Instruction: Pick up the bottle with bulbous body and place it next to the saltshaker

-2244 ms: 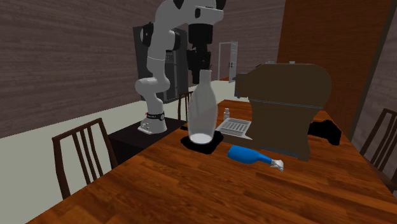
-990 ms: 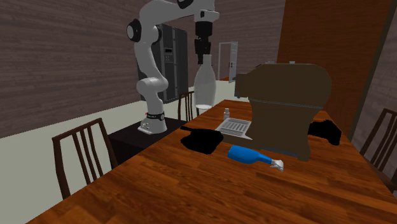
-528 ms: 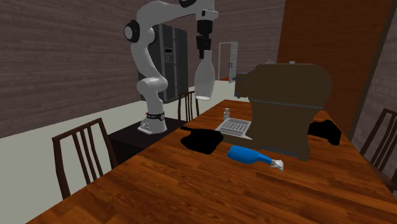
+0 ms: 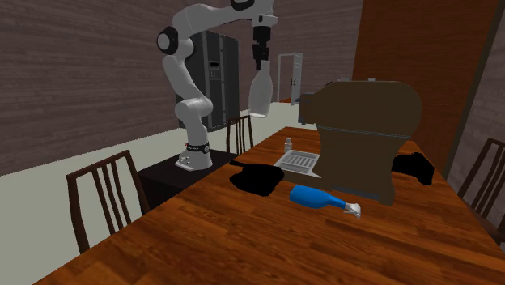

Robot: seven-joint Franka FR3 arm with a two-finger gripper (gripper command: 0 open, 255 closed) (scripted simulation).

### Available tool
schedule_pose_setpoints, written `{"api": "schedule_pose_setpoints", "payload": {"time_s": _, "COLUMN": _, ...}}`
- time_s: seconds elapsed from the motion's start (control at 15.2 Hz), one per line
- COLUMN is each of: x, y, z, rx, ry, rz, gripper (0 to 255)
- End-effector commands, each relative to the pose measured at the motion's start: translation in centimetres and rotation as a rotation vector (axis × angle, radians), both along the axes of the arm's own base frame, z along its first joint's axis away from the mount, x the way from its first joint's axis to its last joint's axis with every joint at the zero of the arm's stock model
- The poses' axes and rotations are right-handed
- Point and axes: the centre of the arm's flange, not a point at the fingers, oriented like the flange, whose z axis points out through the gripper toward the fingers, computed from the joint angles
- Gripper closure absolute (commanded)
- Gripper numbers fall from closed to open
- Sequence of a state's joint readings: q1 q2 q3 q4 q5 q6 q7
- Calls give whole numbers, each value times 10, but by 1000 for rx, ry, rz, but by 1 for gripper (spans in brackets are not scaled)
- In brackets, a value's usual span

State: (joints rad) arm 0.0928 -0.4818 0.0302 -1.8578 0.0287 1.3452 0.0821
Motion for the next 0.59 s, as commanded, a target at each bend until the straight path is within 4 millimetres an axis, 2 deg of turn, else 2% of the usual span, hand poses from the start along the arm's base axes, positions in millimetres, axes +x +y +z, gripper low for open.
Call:
{"api": "schedule_pose_setpoints", "payload": {"time_s": 0.0, "x": -11, "y": 23, "z": 7, "rx": 0, "ry": 0, "rz": -1, "gripper": 255}}
{"api": "schedule_pose_setpoints", "payload": {"time_s": 0.53, "x": -49, "y": 118, "z": 32, "rx": 0, "ry": 0, "rz": -1, "gripper": 255}}
